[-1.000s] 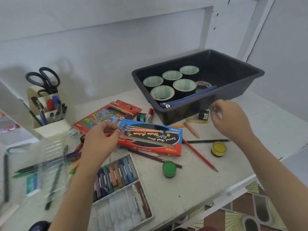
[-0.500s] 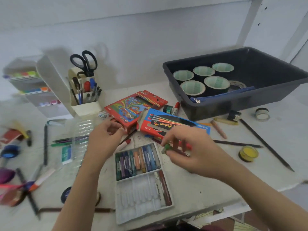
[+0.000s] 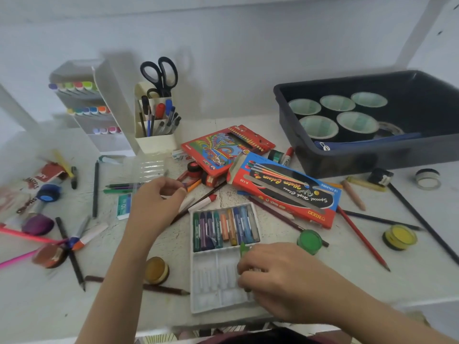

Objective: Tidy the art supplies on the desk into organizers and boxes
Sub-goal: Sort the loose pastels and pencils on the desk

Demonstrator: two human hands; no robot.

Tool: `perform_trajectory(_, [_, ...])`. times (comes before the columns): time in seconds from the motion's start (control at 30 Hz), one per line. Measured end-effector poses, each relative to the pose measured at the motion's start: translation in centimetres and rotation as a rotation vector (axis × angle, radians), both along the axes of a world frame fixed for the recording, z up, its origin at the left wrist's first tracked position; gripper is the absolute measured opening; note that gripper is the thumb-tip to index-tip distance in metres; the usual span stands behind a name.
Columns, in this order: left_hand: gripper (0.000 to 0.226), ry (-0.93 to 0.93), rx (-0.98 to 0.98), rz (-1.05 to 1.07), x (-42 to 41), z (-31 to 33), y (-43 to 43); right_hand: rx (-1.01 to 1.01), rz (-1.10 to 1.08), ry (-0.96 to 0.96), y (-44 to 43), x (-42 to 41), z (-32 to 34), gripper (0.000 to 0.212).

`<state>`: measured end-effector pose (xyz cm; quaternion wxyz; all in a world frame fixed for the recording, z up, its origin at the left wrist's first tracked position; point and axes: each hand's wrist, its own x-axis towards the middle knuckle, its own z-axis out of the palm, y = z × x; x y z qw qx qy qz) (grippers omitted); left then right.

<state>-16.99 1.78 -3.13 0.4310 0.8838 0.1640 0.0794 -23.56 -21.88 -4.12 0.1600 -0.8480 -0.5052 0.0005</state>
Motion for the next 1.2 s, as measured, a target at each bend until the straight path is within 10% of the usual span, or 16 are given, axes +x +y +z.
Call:
perform_trajectory(0.27, [0.009,-0.019,-0.035,-0.025,0.5,-0.5,-1.2,0.137,-0.121,0.223,-0.4,-0.8,-0.3,0.026])
perform_trajectory(0.83, [0.016,-0.02,-0.012,-0.06,0.7,-0.2,-2.1,0.062,-0.372,0.082,-0.9,0.0,-2.2,0.043])
perform_trajectory(1.2, [0.011,-0.137,0.02,-0.498,2.2,1.3,-9.1,0.229,-0.734,-0.008,-7.3,3.5,1.1,0.024])
